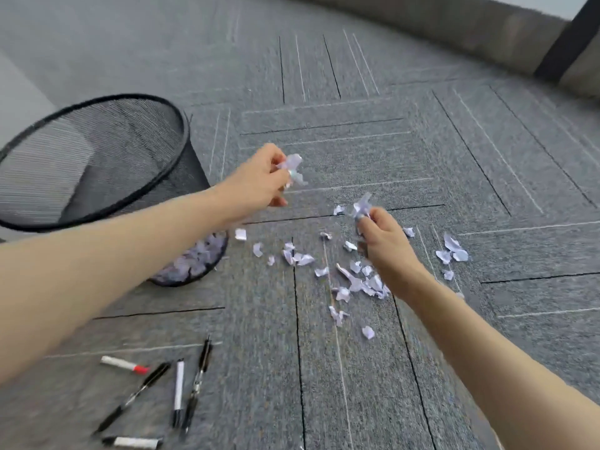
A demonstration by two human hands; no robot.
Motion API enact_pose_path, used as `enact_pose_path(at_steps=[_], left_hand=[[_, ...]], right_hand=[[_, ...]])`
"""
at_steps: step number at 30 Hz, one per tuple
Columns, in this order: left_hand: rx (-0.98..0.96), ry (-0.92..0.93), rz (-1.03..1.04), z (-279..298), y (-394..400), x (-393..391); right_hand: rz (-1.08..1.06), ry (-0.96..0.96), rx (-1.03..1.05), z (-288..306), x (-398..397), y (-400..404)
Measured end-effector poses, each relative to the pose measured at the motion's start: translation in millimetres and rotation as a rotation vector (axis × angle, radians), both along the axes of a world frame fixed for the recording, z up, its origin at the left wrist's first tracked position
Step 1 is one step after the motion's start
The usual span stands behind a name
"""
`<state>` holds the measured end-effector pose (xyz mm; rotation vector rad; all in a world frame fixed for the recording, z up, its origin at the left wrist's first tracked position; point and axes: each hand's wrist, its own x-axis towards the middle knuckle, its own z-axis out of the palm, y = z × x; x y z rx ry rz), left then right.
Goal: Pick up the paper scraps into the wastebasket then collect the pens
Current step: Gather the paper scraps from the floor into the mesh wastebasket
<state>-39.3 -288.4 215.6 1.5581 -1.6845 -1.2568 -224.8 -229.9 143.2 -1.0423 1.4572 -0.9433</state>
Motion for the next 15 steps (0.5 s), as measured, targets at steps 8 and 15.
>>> enact_pose_path(at_steps=[8,15], left_hand=[[-0.094,-0.746,0.113,73,-28,139],[0.194,-0.693,0.2,39,-14,203]], right_hand=[[0.413,-0.394,-0.059,155,144,-52],[0.506,0.221,-0.192,148,237,-79]])
